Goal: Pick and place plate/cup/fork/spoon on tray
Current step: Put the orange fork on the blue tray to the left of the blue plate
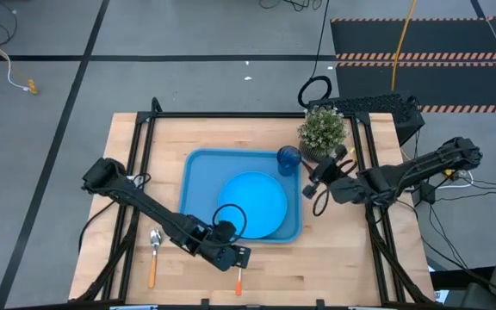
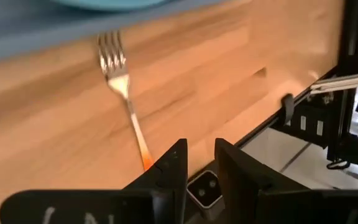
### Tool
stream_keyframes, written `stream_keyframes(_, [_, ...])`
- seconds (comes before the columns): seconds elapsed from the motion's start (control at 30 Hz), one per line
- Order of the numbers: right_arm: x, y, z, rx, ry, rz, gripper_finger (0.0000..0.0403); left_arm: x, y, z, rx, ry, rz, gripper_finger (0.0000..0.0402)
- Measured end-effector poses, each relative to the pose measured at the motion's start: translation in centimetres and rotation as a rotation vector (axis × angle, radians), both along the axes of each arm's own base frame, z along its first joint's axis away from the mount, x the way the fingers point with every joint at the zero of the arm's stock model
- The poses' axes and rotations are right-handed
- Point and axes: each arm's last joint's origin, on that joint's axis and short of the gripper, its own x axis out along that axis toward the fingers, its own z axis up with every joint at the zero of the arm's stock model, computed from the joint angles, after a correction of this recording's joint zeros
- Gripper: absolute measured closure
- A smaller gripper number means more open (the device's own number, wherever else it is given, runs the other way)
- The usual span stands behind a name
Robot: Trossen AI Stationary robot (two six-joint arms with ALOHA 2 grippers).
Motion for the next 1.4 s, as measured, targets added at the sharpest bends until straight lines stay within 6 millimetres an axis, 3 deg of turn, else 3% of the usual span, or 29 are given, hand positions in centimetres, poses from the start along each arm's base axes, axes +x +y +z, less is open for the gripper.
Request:
stream_keyframes(0.27, [-1.7,-0.4,-1.7,0.124,-0.024,0.022,0.0307,0.7,0.5,-1.4,-0.061,0.077,0.065,0.032])
stream_keyframes(0.43, [-2.5,-0.6,-2.9,0.151,-0.035,0.01,0.0298,1.9,0.7,-3.5,-0.073,0.109,0.096,0.032])
stream_keyframes(0.63, [-3.1,-0.7,-3.4,0.213,-0.05,0.028,0.0272,3.3,-0.6,-6.1,-0.176,0.103,0.048,0.032])
stream_keyframes(0.77, [-3.2,-0.7,-3.5,0.225,-0.048,0.045,0.0254,3.3,-0.6,-5.8,-0.2,0.097,0.036,0.032])
stream_keyframes(1.03, [-3.1,-0.6,-3.5,0.23,-0.042,0.059,0.0232,1.8,0.1,-6.5,-0.119,0.275,0.033,0.0321])
stream_keyframes(1.4, [-3.1,-0.6,-3.4,0.214,-0.037,0.066,0.0229,2.2,0.0,-6.6,-0.134,0.242,0.061,0.0321])
